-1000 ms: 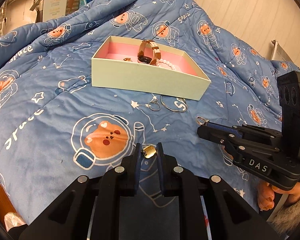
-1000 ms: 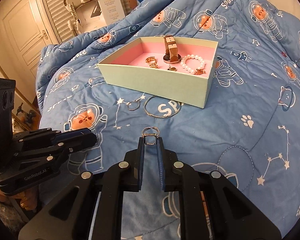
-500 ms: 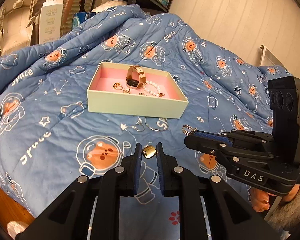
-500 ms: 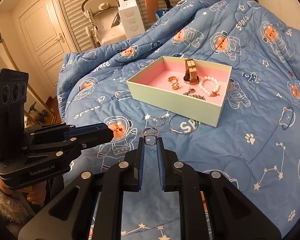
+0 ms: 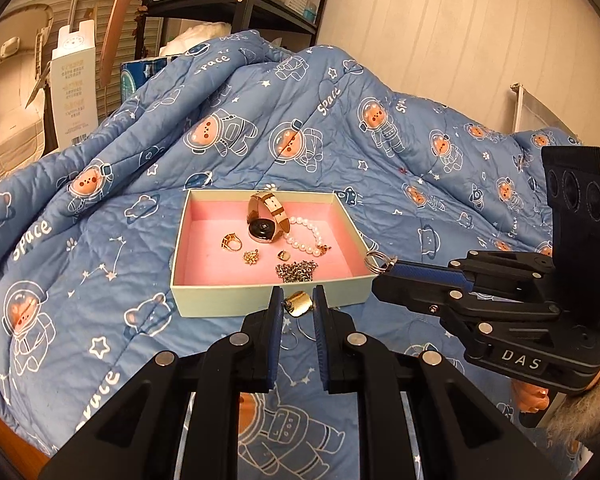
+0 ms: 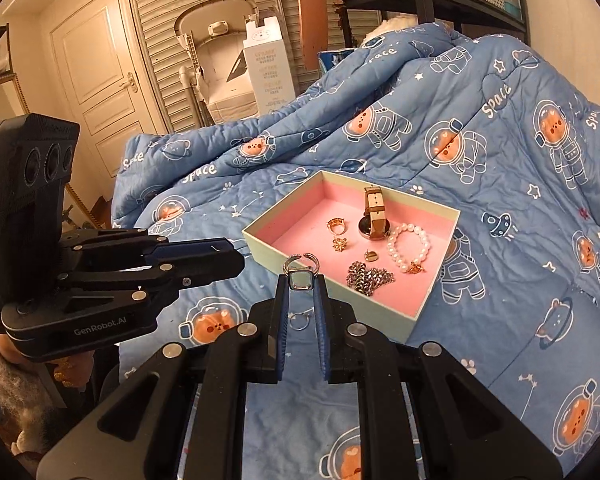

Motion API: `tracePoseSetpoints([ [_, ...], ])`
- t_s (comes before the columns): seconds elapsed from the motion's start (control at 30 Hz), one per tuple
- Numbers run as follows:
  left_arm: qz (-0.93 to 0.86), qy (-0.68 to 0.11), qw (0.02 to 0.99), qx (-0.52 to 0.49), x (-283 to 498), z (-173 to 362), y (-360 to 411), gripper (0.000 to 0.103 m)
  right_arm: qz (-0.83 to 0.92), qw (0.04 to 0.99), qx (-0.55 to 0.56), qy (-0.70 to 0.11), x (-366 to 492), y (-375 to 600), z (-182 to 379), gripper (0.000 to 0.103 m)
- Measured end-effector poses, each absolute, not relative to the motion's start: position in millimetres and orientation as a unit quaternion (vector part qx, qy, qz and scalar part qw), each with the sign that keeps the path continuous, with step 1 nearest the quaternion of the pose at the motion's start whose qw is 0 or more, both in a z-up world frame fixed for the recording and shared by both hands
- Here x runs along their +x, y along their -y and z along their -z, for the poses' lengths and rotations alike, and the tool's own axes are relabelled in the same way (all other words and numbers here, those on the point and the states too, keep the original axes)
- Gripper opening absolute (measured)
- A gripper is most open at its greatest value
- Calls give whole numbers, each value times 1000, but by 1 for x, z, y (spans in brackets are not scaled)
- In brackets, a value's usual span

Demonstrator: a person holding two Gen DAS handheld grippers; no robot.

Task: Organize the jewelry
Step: 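Carry the charm with the left tool while the right tool carries the hoop into the box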

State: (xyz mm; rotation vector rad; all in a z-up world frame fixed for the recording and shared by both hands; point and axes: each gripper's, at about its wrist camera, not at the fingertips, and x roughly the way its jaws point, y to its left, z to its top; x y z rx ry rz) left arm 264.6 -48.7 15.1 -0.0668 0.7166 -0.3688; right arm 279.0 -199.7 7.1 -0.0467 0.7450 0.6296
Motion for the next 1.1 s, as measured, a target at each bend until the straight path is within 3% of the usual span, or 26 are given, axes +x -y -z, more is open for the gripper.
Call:
tracePoseSetpoints([
  [0.47, 149, -426, 892, -11, 354, 7, 44, 14, -260, 867, -45, -422, 365, 194, 23, 13],
  [1.1, 153, -498, 853, 29, 402, 43, 63, 14, -240, 827, -128, -491, 412, 169, 60, 13],
])
